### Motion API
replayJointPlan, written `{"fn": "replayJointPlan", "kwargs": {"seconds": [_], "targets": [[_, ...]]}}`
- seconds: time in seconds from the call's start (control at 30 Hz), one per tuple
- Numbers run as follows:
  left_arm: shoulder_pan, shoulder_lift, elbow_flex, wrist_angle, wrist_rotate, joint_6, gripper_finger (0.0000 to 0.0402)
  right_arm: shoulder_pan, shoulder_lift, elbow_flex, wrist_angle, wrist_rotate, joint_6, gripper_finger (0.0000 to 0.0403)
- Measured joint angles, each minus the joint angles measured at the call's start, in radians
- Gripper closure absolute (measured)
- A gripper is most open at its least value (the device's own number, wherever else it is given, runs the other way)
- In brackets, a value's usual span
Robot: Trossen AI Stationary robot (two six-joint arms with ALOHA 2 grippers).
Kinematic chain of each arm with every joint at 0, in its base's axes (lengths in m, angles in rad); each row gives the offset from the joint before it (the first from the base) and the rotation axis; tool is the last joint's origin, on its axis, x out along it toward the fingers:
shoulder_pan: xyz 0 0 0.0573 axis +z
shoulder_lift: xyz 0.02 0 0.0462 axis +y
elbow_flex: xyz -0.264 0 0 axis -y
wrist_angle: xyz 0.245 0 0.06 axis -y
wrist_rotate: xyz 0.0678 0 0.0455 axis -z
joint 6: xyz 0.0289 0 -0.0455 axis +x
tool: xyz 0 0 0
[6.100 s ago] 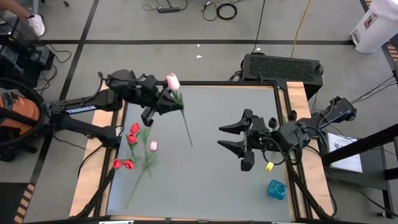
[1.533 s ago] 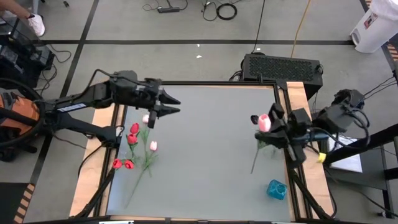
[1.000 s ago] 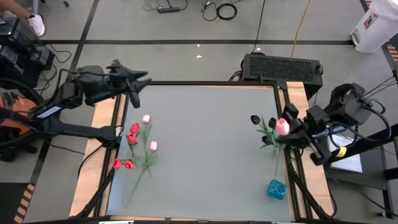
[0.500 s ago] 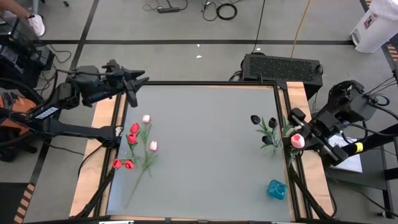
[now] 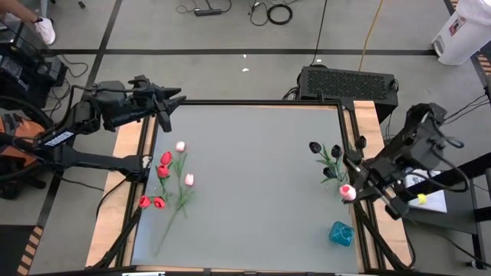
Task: Sort flowers into vase by color
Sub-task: Put the top pink tulip into the blue vase
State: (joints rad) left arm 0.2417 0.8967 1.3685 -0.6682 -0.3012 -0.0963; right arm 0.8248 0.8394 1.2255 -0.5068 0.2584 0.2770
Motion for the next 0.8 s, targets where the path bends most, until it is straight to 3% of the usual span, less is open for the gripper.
{"fn": "replayJointPlan", "kwargs": {"seconds": [0.5, 0.8], "targets": [[0.0, 0.0, 0.0, 0.0, -0.001, 0.0, 0.0249, 0.129, -0.192, -0.251, 0.26, 0.001, 0.039, 0.0403], [0.0, 0.0, 0.0, 0.0, -0.001, 0.0, 0.0249, 0.211, -0.259, -0.378, 0.307, 0.003, 0.015, 0.0403]]}}
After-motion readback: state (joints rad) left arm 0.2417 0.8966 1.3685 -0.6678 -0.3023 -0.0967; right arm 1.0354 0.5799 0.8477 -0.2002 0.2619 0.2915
